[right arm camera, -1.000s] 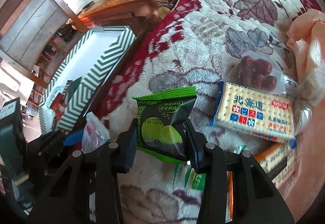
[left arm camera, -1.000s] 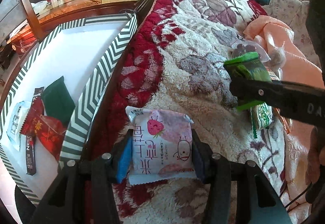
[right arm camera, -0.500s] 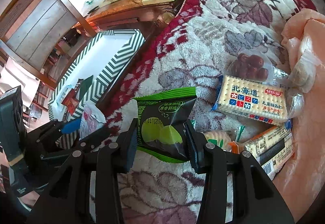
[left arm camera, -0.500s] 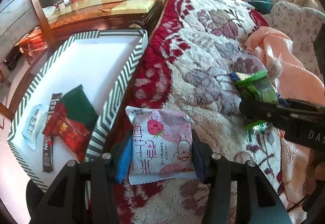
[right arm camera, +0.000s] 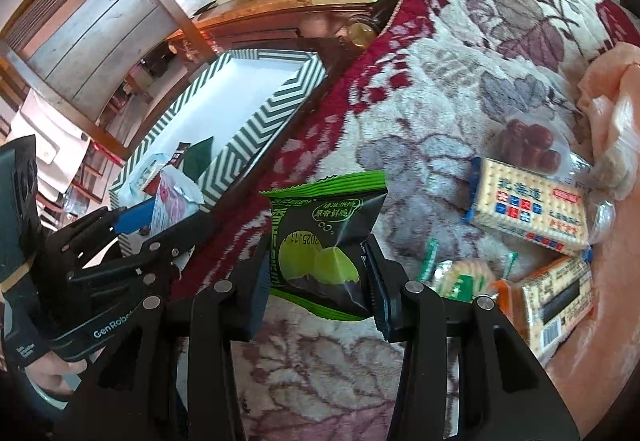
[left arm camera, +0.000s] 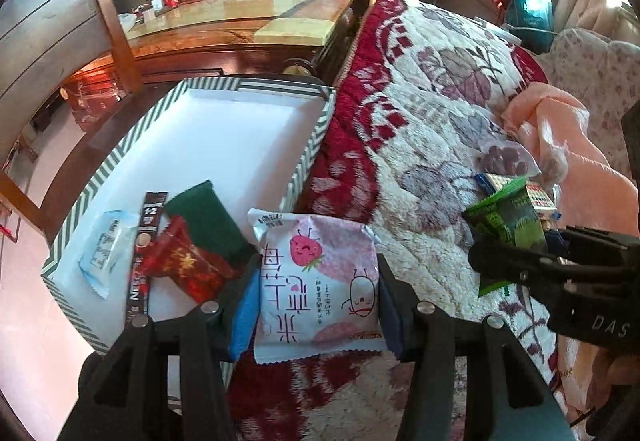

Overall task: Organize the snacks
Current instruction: 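Carry the pink packet in the left tool and green-black packet in the right tool toward the white box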

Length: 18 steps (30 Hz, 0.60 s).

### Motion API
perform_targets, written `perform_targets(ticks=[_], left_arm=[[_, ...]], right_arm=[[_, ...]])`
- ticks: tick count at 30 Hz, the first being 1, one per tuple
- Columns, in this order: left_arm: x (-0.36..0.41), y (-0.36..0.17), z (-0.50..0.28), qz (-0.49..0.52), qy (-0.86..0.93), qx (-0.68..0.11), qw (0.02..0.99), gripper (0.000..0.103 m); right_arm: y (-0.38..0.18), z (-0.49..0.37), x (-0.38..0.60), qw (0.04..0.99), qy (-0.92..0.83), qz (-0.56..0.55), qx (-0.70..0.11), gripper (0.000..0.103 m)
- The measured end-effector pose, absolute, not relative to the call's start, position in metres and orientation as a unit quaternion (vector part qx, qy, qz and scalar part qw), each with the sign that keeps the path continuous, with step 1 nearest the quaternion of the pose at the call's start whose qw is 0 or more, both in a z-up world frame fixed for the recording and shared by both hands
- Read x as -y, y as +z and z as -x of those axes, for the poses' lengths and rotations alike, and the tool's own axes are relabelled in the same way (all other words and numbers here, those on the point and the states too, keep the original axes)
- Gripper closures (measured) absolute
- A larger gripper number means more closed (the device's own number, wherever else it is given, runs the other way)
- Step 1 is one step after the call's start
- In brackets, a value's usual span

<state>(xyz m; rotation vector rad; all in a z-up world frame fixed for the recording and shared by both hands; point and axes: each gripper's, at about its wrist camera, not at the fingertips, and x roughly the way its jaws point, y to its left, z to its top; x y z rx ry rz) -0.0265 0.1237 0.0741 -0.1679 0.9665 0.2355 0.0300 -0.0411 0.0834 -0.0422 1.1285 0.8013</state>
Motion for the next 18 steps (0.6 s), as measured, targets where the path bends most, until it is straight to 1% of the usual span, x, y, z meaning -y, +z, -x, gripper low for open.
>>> perform_targets(ticks=[18], left_arm=[[-0.162,0.079,0.044,0.105,0.149,-0.452,0.873,0.049]], right_arm=[[0.087,-0.015,-0.006,0.749,0.405,0.053,-0.521,0.061]])
